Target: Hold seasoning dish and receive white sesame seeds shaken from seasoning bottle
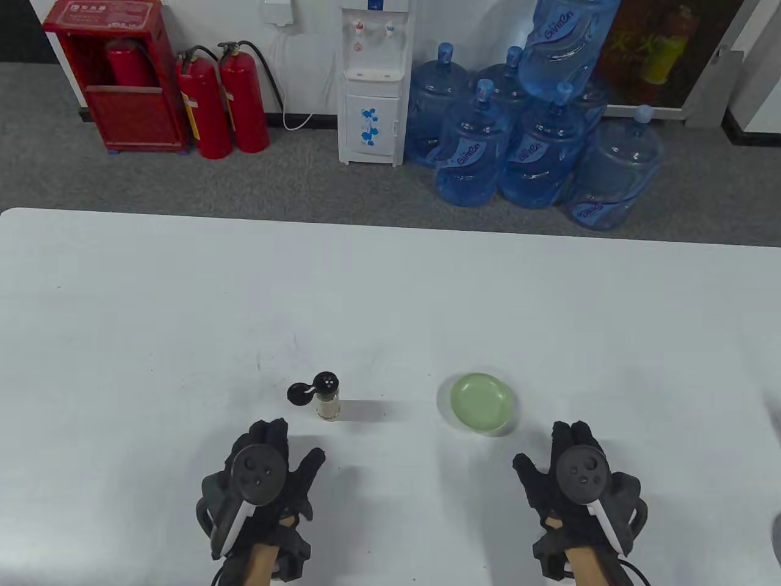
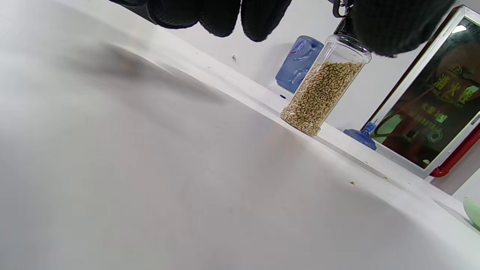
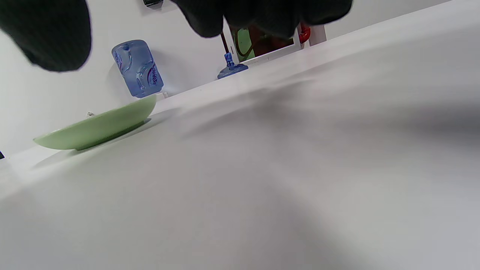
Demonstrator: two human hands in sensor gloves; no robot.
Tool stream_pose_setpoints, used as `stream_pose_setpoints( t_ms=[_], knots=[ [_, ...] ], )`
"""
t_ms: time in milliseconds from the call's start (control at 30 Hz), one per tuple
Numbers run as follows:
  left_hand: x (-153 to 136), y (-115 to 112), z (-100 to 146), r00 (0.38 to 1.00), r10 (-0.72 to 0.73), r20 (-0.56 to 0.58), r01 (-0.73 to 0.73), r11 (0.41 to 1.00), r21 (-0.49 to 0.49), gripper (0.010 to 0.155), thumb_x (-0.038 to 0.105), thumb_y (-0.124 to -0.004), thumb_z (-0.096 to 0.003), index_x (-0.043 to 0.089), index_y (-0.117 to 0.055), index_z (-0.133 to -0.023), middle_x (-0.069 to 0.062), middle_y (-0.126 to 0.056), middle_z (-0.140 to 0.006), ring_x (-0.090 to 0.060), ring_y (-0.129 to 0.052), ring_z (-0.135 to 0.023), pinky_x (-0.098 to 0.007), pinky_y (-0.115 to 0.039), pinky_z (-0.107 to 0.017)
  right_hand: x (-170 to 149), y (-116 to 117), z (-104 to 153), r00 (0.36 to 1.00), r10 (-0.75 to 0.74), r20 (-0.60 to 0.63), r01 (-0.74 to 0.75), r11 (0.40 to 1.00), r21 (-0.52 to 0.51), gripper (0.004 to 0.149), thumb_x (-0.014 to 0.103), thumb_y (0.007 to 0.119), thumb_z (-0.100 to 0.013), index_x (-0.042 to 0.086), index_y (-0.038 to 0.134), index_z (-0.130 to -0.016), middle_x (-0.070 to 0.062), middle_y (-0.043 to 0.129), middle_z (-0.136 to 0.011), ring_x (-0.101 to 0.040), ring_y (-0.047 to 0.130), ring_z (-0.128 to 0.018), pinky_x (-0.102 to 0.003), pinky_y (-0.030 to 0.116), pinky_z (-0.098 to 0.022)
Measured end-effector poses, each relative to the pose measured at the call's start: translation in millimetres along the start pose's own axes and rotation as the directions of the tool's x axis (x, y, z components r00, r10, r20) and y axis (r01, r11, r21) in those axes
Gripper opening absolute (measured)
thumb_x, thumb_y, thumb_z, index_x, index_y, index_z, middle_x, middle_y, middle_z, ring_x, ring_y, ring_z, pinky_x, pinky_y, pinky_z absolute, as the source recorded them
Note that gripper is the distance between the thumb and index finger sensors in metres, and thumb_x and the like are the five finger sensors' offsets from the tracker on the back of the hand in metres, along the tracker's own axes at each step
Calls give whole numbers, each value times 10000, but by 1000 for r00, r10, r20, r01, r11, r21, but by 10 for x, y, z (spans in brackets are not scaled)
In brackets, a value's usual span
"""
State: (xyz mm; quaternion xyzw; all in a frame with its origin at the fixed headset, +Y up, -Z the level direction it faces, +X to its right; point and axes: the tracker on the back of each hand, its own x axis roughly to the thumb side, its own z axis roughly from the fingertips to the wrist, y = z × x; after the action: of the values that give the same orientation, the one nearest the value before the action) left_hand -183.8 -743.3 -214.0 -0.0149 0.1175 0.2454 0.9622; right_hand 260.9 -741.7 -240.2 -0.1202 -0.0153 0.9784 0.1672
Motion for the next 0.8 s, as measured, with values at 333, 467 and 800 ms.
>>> stream_pose_setpoints(
  t_ms=[333, 467, 800],
  knots=[
    [6, -2, 7, 1000, -7, 4, 7, 1000, 3, 814, 661, -742, -456, 216, -532, -1105, -72, -433, -1171, -446, -488, -1115, -645, -436, -803, -19, -4, 9, 1000, -13, -7, 13, 1000, 2, 908, 714, 752, -418, 187, 435, -1086, -81, 282, -1143, -377, 436, -1063, -554, 441, -788],
    [9, -1, 7, 1000, -9, 5, 9, 1000, 4, 815, 661, -742, -456, 215, -532, -1105, -73, -434, -1171, -447, -489, -1114, -645, -437, -802, -21, -9, 8, 1000, -5, -5, 5, 1000, -6, 903, 713, 751, -417, 188, 443, -1084, -78, 293, -1143, -374, 449, -1061, -550, 452, -786],
    [8, 0, 2, 1000, -16, 2, 16, 1000, 6, 813, 661, -741, -457, 215, -533, -1105, -72, -438, -1170, -447, -494, -1113, -645, -439, -802, -35, -12, 8, 1000, -16, -14, 16, 1000, -6, 865, 693, 748, -426, 183, 486, -1074, -77, 345, -1139, -371, 495, -1047, -542, 482, -780]
  ],
)
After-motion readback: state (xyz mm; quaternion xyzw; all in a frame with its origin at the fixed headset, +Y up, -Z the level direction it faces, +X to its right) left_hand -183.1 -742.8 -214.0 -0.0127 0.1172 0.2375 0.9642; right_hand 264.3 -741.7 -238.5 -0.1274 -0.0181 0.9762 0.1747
